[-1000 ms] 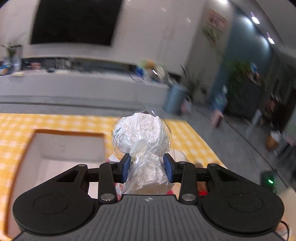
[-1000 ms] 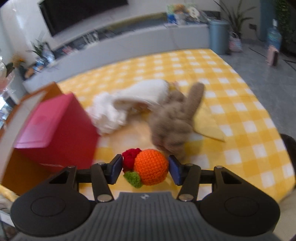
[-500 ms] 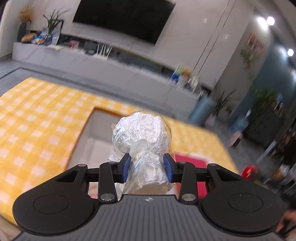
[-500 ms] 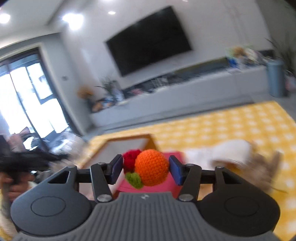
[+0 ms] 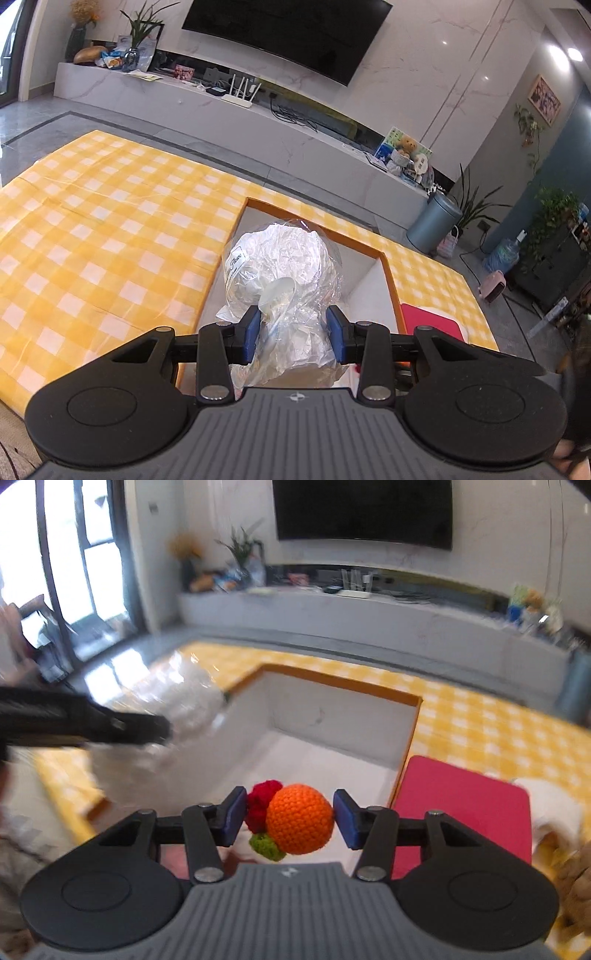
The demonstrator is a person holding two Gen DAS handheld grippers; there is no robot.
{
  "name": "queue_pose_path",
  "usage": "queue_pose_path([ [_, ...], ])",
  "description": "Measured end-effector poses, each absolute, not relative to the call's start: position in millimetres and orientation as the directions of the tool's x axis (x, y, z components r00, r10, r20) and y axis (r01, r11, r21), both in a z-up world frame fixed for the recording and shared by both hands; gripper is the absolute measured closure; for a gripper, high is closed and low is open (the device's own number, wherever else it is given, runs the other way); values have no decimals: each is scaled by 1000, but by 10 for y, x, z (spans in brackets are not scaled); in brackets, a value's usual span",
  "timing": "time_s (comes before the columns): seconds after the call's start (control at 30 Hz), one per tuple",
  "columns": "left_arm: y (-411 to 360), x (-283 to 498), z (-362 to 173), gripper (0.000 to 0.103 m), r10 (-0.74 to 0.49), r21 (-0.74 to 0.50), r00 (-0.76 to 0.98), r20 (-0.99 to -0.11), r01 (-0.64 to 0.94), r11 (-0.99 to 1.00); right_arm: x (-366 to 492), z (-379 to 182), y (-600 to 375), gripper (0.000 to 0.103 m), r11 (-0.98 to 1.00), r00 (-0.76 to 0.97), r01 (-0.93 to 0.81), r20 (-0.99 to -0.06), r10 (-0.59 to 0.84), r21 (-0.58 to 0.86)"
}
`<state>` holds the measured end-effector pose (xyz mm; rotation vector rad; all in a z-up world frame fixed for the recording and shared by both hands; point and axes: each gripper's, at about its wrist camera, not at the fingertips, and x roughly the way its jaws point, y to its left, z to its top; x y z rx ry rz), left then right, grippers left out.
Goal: Organize soft objects
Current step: 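Carry the plastic bundle and orange fruit over the white pit and release both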
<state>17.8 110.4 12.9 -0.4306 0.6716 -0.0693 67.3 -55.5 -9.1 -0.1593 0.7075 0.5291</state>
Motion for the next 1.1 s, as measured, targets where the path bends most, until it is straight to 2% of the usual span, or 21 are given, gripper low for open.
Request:
queue_pose_path([
  [0.27, 1113, 216, 72, 60, -191, -385, 768, -611, -78, 920, 848, -522, -108, 52, 878, 667, -423, -732, 136, -222],
  [0.63, 1035, 223, 76, 60, -186, -341, 769, -612, -45, 939, 777, -692, -92, 51, 817, 667, -464, -742, 69, -341],
  [0.7, 1036, 227, 74, 60, -185, -340, 767, -614, -45, 939, 730, -684, -82, 48, 815, 672, -463, -738, 68, -347],
  [0.77, 1026, 229, 78, 59, -179, -333, 768, -615, -47, 942, 700, -674, -79, 32, 816, 678, -469, -730, 88, -337],
  [0.83, 1018, 233, 83, 59, -164, -331, 772, -615, -63, 941, 662, -619, -123, 24, 825, 685, -473, -718, 123, -309],
  [0.97, 967, 286, 97, 59, -152, -336, 796, -586, -68, 939, 536, -436, -297, 22, 870, 728, -439, -655, 199, -223],
  [1.03, 914, 334, 104, 59, -176, -352, 806, -566, -43, 935, 531, -352, -366, 17, 884, 736, -427, -641, 218, -190],
  [1.1, 844, 400, 81, 59, -214, -376, 804, -555, -13, 927, 487, -313, -415, 17, 881, 747, -427, -629, 217, -204],
])
